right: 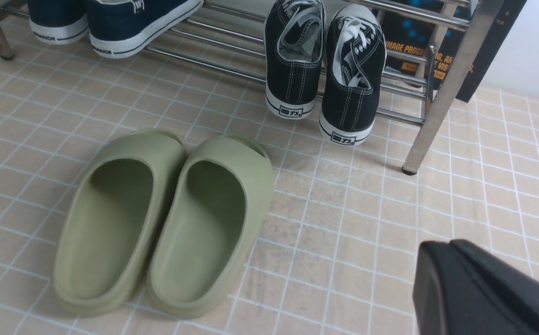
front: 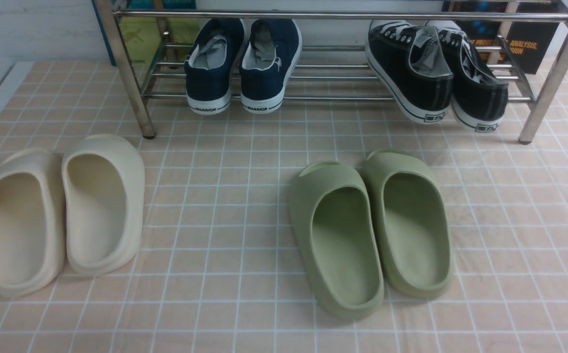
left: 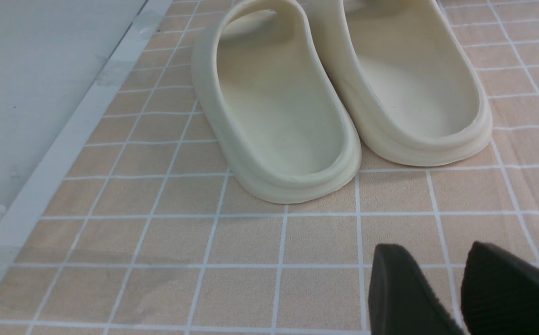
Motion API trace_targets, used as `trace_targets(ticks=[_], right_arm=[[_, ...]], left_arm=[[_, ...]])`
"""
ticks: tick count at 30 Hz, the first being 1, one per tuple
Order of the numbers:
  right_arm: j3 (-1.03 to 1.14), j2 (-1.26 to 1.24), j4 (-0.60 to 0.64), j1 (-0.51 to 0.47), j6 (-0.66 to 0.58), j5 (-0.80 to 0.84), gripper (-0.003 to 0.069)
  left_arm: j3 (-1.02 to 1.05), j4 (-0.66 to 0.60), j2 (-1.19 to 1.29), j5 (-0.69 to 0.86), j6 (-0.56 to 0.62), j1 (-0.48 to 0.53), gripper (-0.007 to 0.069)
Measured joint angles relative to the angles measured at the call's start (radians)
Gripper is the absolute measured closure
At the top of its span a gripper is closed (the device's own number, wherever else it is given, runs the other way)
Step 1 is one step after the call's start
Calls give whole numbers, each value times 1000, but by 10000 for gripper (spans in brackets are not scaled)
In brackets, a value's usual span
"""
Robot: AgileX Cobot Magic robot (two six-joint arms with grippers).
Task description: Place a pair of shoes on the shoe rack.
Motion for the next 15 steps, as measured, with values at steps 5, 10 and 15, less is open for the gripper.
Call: trace_targets(ticks=[5, 10, 15], right_arm=[[145, -36, -27, 86, 17, -192, 664], [462, -180, -4, -3, 20, -610, 663], [694, -356, 60, -176, 21, -769, 663]], left_arm=[[0, 3, 0, 0, 0, 0, 386], [0, 5, 0, 0, 0, 0, 386], [0, 7, 0, 0, 0, 0, 386]])
